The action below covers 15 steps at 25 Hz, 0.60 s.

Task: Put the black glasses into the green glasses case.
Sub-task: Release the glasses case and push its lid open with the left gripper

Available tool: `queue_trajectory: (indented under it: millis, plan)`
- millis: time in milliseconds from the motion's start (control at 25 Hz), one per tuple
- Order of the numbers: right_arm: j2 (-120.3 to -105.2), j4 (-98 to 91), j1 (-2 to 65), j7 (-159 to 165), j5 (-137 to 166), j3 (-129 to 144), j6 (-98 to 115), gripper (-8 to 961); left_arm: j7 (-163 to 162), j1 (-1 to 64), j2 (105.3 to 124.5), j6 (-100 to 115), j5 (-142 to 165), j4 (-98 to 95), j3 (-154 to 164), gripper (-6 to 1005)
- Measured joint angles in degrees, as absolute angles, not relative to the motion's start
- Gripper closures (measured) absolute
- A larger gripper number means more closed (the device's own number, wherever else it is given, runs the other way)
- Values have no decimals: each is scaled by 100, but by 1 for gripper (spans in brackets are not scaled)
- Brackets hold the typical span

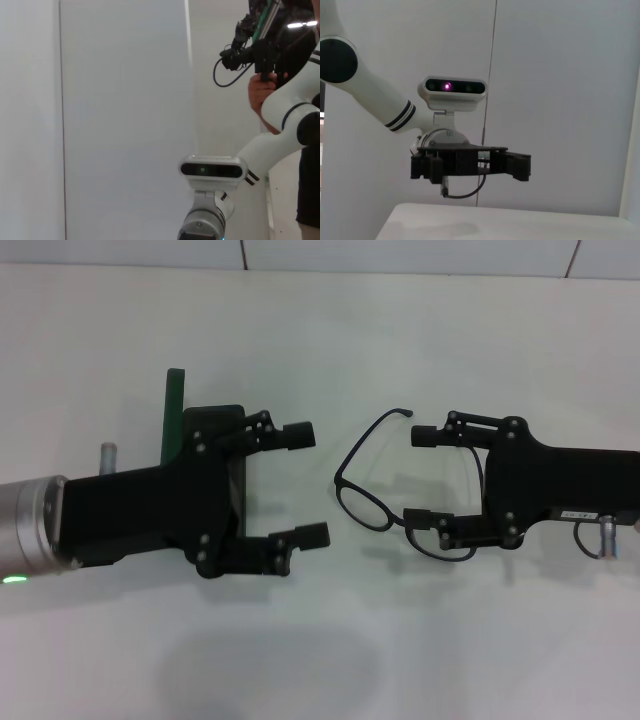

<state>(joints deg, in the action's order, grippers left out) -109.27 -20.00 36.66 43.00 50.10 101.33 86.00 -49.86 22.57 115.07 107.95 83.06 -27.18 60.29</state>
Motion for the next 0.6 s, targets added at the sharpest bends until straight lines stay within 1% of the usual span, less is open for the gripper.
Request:
queue_trajectory:
  millis: [200, 400, 600]
  plan:
    - [-10894, -1989, 3660, 4293, 5010, 10092, 8588, 157, -5050, 2268, 11531, 10754, 8162, -2716, 6009, 125]
    - [-10911, -1968, 3655, 4271, 5010, 10090, 8576, 157, -5045, 2288, 11532, 10683, 8160, -2703, 5919, 124]
    - [-10916, -1943, 3589, 4262, 5010, 10089, 8562, 157, -5722, 2319, 11589, 9823, 8176, -2813, 5377, 124]
